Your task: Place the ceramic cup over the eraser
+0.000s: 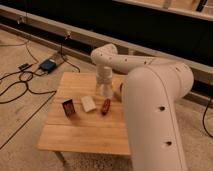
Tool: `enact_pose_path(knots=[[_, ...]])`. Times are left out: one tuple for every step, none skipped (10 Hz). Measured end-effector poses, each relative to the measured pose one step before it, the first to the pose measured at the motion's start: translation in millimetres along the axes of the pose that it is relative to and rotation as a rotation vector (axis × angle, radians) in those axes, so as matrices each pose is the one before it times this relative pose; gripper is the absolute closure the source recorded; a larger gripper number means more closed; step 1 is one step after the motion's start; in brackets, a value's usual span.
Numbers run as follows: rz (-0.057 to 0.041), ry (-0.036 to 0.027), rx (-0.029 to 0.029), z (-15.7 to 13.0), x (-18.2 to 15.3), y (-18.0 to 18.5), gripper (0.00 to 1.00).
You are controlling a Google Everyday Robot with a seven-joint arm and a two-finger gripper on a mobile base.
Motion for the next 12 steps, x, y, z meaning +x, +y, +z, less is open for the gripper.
enact_pose_path(knots=[[-0.00074, -0.00617, -0.00154, -1.19, -5.07, -0.66, 0.35], [-0.0015, -0.00975, 0.00091, -1.82, -7.93, -2.07, 0.35], [-0.00244, -0.0043, 0.00255, -0.52, -4.0, -0.93, 0.35], [-0.00548, -0.00604, 0.00731, -1.06, -6.25, -2.16, 0.35], [-0.00514, -0.00305, 0.00721, -0.23, -4.26, -2.51, 0.35], [-0.00474, -0.00131, 0.00243, 0.83, -2.99, -0.97, 0.35], [-0.00808, -0.00095, 0.00164, 2.6, -4.03, 0.05, 0.35], [-0.00492, -0.00101, -0.00061, 1.96, -2.53, 0.96, 0.35], [-0.00771, 0.00049, -0.00153, 3.56, -3.82, 1.57, 0.35], [-0.00638, -0.001, 0.00245, 3.37, -3.87, 0.3, 0.35], [-0.00375, -0.00185, 0.00367, 1.58, -3.29, -0.65, 0.35], [-0.00314, -0.00286, 0.00627, 0.84, -3.52, -1.82, 0.35]])
